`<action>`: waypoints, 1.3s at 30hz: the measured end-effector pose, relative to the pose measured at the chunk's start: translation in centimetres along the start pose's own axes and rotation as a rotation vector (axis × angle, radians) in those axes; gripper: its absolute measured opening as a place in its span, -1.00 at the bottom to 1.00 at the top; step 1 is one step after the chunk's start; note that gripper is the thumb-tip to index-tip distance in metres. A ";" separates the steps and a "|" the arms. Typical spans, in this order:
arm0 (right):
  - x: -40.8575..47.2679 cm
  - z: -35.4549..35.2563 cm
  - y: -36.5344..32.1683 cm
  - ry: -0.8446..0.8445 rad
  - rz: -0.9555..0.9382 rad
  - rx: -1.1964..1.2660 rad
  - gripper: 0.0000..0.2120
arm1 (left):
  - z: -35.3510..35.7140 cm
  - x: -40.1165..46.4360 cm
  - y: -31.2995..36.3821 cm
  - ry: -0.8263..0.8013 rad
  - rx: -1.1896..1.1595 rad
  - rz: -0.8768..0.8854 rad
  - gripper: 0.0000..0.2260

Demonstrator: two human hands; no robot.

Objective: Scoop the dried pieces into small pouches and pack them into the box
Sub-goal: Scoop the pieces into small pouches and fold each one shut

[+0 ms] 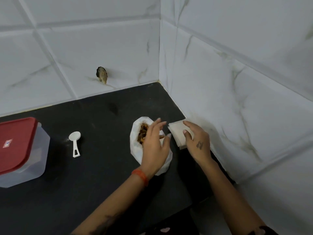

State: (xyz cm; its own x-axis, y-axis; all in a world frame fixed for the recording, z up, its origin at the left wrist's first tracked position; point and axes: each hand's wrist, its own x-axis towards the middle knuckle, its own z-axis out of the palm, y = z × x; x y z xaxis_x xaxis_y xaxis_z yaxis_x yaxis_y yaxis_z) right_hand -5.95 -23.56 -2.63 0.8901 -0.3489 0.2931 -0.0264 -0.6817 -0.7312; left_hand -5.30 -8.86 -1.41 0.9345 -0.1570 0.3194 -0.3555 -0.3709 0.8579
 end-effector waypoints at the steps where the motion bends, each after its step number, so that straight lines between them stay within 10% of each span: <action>1: 0.1 -0.1 0.5 -0.009 0.021 -0.035 -0.66 | 1.0 0.3 0.4 -0.073 -0.038 -0.049 -0.62; 7: -0.3 0.0 2.4 -0.192 0.122 -0.187 -0.53 | 4.3 2.0 1.2 -0.396 -0.147 -0.394 -0.62; 17: -0.3 -0.4 2.2 -0.224 0.180 -0.197 -0.52 | 4.8 1.8 1.3 -0.487 -0.063 -0.527 -0.50; 31: -0.2 -0.1 -2.7 0.064 0.166 0.073 -0.64 | 1.1 1.5 2.2 0.019 -0.251 -0.383 -0.69; 39: -2.4 4.3 -7.8 -0.084 0.060 0.160 -0.66 | -6.3 -0.6 -1.4 0.155 -0.193 -0.450 -0.70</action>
State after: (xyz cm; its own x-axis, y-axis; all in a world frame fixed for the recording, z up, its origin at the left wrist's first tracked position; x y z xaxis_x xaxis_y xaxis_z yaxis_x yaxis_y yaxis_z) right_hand -5.88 -14.62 -0.24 0.9240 -0.3265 0.1988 -0.0135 -0.5477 -0.8366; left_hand -5.26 -2.51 -0.23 0.9910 0.1220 -0.0559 0.0788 -0.1924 0.9781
